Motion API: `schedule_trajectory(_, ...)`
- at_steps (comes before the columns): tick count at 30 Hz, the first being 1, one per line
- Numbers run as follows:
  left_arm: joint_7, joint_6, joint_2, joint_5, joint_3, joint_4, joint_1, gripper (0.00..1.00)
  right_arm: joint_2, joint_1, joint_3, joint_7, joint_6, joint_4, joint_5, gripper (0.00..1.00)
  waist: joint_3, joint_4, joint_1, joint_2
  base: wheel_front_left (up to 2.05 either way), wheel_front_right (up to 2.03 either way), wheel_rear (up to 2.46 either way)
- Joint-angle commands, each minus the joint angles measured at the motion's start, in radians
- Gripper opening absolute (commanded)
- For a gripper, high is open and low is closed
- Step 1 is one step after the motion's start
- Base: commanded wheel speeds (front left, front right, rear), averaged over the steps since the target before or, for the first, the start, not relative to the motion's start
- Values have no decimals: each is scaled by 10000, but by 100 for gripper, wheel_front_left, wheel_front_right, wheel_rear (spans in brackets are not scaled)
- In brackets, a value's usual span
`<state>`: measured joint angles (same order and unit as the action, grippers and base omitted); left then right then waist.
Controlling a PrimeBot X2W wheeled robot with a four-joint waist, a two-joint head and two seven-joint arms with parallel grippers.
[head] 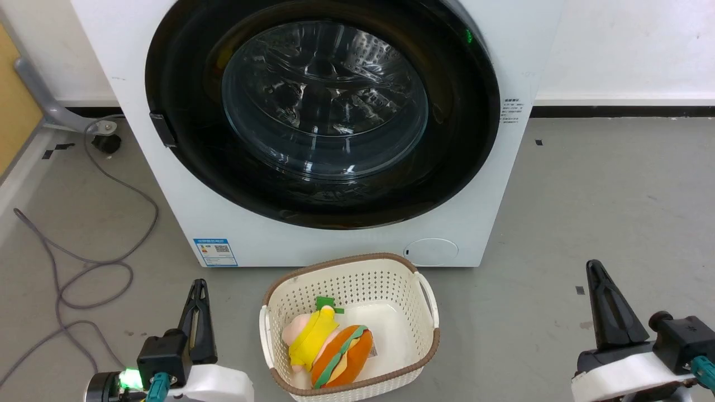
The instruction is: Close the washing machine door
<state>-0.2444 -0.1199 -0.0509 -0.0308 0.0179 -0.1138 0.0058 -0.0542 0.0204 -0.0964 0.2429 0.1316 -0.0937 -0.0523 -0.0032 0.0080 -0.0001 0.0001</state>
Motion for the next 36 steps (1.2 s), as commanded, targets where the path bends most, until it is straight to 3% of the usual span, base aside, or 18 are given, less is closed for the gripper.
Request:
schedule_trajectory(1,81,78,-9,23,-8,60,-4,0,3,-15,30,-60,-1,64,38,0,2,-2,1,-1,0,0,0)
schedule_trajectory(36,775,408,-4,107,-59,377,-20,0,14,-71,305,-756,-3,320,180,0,10,-25,1,-1,0,0,0)
